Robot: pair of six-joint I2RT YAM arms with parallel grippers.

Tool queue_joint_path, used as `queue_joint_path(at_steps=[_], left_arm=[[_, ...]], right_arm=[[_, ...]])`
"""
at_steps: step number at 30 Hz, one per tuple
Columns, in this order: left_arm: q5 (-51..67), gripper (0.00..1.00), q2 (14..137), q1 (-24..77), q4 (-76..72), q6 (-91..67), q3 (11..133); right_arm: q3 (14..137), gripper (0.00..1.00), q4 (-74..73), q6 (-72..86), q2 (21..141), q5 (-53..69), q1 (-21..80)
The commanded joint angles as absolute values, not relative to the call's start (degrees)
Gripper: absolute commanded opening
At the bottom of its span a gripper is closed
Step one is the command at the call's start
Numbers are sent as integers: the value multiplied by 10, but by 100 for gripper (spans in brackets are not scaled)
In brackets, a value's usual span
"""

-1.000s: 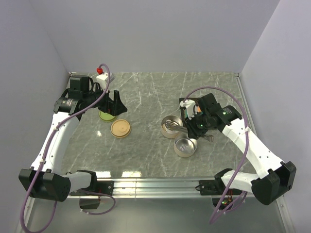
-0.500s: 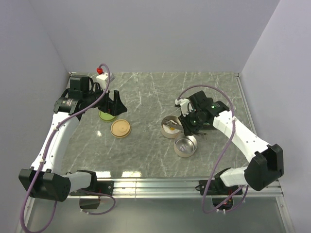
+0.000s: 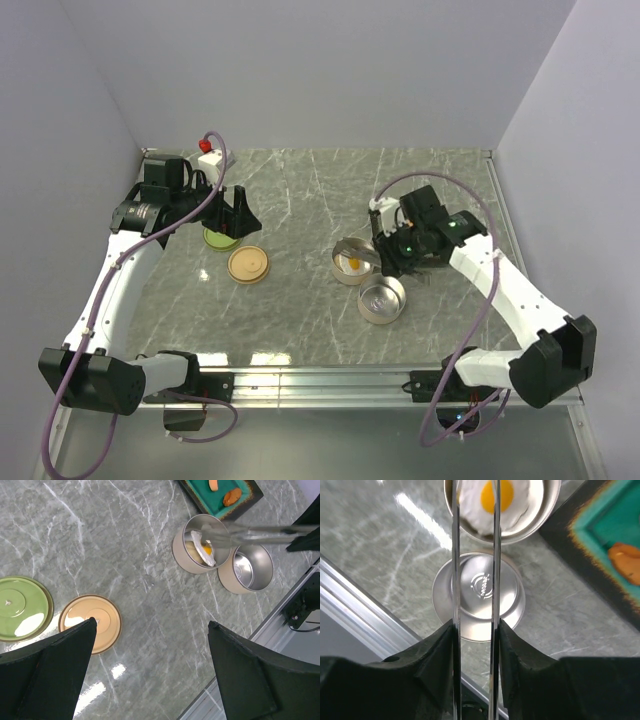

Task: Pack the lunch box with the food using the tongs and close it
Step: Place the food into the lunch box, then pick up the food using the clamp

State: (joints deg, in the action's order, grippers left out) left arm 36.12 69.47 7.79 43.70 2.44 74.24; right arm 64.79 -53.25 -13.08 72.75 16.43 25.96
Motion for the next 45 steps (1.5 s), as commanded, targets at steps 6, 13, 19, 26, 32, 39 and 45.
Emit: queue_joint_path(at_steps=[6, 13, 19, 26, 32, 39, 45], left_arm=[[362, 99, 684, 76, 433, 36, 754], [363, 100, 688, 76, 431, 34, 754], [361, 99, 691, 76, 431, 40, 753], [359, 99, 696, 76, 433, 46, 753], [362, 100, 705, 76, 434, 48, 755], [364, 99, 717, 76, 439, 47, 759], [365, 100, 723, 76, 438, 46, 761]], right_arm=[[757, 50, -548, -130, 706, 235, 161], [802, 52, -564, -217, 758, 223, 47], [852, 55, -566, -302, 820, 191, -25], [861, 58, -553, -434, 867, 167, -37], [849, 62, -509, -528, 890, 163, -37], [861, 62, -493, -605, 932, 178, -37], [875, 61, -512, -645, 966, 182, -37]])
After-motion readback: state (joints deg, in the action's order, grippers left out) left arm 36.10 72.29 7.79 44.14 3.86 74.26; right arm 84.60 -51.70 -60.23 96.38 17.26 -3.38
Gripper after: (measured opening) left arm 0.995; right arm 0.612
